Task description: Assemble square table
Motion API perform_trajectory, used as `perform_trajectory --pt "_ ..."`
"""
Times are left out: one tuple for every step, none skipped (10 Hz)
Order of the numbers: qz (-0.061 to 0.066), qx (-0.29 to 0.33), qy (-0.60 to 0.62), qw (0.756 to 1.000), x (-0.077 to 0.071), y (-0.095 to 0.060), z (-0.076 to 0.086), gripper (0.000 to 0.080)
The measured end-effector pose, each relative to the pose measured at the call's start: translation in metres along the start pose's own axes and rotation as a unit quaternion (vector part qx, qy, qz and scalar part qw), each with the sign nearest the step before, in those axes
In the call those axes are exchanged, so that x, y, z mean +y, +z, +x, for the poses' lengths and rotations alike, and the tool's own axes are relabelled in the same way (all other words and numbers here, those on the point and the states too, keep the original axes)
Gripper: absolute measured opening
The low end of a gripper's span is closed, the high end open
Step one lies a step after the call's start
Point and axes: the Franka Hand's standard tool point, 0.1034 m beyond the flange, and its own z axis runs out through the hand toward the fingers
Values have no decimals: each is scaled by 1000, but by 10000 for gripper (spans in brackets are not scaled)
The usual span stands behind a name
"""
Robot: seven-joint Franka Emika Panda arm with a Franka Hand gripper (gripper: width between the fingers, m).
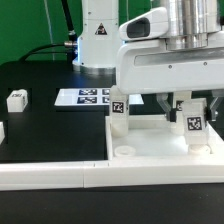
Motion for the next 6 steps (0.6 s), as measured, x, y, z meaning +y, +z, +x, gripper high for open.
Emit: perform_trajectory --pt "0 0 47 999 0 0 0 294" --pt "0 0 85 996 0 0 0 294" --pt "0 -1 126 992 0 1 0 294" --pt "1 0 189 982 -1 2 0 293" --pt "1 -1 242 970 -3 2 0 293" --pt "6 -1 314 949 -2 3 0 293"
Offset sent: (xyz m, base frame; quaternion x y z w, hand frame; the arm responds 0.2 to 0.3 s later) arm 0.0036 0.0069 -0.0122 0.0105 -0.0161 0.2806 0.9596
